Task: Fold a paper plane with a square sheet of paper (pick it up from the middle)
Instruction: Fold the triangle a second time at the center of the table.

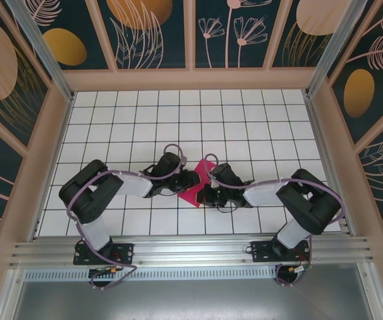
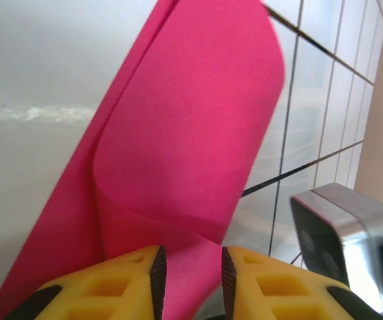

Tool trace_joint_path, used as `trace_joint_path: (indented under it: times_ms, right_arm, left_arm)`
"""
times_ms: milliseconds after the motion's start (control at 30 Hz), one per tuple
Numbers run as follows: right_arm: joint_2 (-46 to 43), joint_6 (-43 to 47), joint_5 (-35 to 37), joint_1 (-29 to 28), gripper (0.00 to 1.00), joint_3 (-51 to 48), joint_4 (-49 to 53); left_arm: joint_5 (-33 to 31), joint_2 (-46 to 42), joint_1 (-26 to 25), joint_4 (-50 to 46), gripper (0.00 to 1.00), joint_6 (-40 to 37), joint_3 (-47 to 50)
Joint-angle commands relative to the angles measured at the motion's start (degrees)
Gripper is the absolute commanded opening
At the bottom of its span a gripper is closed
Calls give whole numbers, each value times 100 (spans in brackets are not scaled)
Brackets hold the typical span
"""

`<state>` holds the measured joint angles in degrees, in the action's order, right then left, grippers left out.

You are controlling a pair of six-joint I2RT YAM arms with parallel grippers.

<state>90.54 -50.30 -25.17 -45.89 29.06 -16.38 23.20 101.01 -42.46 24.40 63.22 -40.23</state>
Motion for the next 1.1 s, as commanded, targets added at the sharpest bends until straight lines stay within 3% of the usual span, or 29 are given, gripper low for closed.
trace_joint_path:
  times_ms: [0,167,400,500,833,1067]
  right_arm:
    - [275,44,262,-1,4,-173,469]
    - [328,108,316,-4,4,-95,548]
    - [319,195,354,1,3,-49,685]
    - [359,316,339,1,0,-67,784]
    - [640,683,351,10,0,65,1167]
    - [647,789,293,10,0,55,1238]
  left_arm:
    - [97,-248,-16,-30,30,-56,94]
    - [417,-130,-21,3,24,73,25]
    - [129,375,-21,-182,21,-37,-197]
    - [-262,502,9,-607,21,-349,-444]
    - [-420,393,258,-480,22,-389,-360]
    - [-168,513,552,-261,23,-415,-477]
